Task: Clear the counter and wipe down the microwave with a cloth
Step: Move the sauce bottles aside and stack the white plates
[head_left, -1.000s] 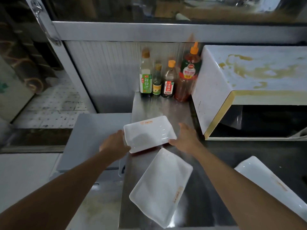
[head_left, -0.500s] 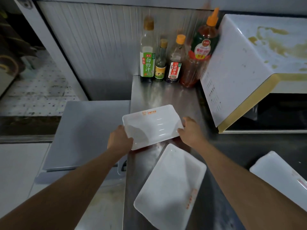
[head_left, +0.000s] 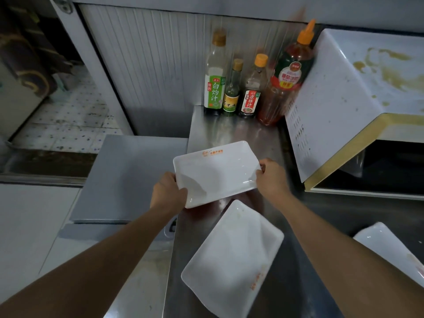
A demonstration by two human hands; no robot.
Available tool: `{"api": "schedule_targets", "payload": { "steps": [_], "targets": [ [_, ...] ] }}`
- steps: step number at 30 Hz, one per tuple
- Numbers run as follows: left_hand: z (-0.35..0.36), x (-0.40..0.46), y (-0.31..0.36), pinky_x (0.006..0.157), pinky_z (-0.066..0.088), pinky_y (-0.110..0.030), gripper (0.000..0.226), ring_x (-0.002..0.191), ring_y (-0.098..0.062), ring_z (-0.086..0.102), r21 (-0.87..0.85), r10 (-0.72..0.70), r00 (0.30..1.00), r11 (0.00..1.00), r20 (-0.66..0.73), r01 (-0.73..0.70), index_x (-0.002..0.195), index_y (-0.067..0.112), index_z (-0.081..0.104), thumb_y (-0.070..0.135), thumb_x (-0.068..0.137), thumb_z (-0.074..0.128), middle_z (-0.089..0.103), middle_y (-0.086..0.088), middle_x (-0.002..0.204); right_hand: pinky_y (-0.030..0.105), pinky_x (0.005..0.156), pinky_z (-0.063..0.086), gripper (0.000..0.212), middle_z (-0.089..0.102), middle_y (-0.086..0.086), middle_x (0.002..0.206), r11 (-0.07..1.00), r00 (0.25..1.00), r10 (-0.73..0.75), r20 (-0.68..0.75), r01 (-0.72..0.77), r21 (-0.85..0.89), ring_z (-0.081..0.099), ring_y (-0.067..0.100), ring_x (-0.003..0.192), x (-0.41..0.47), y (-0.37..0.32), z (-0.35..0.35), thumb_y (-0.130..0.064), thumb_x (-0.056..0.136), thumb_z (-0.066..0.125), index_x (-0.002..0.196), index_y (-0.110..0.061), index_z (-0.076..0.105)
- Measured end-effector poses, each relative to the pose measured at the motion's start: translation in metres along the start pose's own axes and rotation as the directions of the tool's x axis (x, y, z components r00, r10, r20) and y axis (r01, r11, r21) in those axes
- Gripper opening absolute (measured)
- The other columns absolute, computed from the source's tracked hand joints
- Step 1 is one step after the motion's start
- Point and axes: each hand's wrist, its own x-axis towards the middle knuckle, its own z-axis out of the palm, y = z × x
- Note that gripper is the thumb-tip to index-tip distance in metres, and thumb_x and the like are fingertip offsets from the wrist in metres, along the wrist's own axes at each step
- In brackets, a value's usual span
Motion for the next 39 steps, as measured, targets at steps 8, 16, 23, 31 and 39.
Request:
{"api": "schedule_targets", "payload": {
  "steps": [8,16,23,31,39],
  "targets": [
    [0.01,-0.074,0.008,0.069,0.038,-0.029,0.014,0.087,-0.026,0.055,-0.028,-0.125,0.983,0.992,-0.132,0.123,0.094,0.013,0.053,0.012,0.081,0.057,0.059,-0.003,0.088,0.034,0.073,0.048,0.011,0.06,0.008,0.096,0.985,0.977,-0.171,0.13,0.172,-0.003,0.056,0.021,0.083,-0.024,0.016,-0.036,-0.01,0.091,0.052,0.101,-0.008,0.055],
    [0.038,-0.175,-0.004,0.061,0.037,-0.028,0.013,0.087,-0.028,0.063,-0.021,-0.309,0.912,0.949,-0.271,0.315,0.091,0.011,0.059,0.016,0.08,0.058,0.069,-0.008,0.084,0.039,0.08,0.048,0.01,0.064,0.009,0.098,0.935,0.907,-0.336,0.254,0.354,-0.026,0.058,0.028,0.091,-0.055,0.036,-0.053,-0.012,0.087,0.054,0.095,-0.009,0.059],
    [0.063,-0.222,-0.009,0.07,0.052,-0.031,0.011,0.082,-0.033,0.064,-0.026,-0.355,0.893,0.932,-0.276,0.362,0.073,0.013,0.051,0.002,0.076,0.053,0.058,-0.009,0.076,0.033,0.081,0.044,0.017,0.068,0.011,0.102,0.906,0.865,-0.403,0.299,0.423,-0.004,0.059,0.031,0.097,-0.071,0.055,-0.037,-0.008,0.085,0.055,0.099,-0.006,0.065],
    [0.073,-0.234,-0.012,0.049,0.045,-0.025,0.014,0.067,-0.026,0.064,-0.085,-0.354,0.893,0.935,-0.278,0.344,0.07,0.014,0.05,0.0,0.071,0.05,0.065,-0.008,0.07,0.029,0.073,0.041,0.012,0.063,0.011,0.1,0.905,0.876,-0.401,0.268,0.424,-0.034,0.059,0.03,0.092,-0.078,0.074,-0.02,-0.008,0.087,0.057,0.097,-0.009,0.063],
    [0.075,-0.234,-0.019,0.067,0.058,-0.042,0.015,0.07,-0.031,0.067,-0.079,-0.366,0.888,0.93,-0.279,0.358,0.091,0.004,0.056,0.009,0.077,0.054,0.066,-0.011,0.076,0.03,0.076,0.042,0.018,0.058,0.012,0.103,0.898,0.868,-0.42,0.264,0.44,-0.021,0.057,0.029,0.092,-0.079,0.08,-0.018,-0.005,0.084,0.058,0.101,-0.009,0.061]
  ]
}}
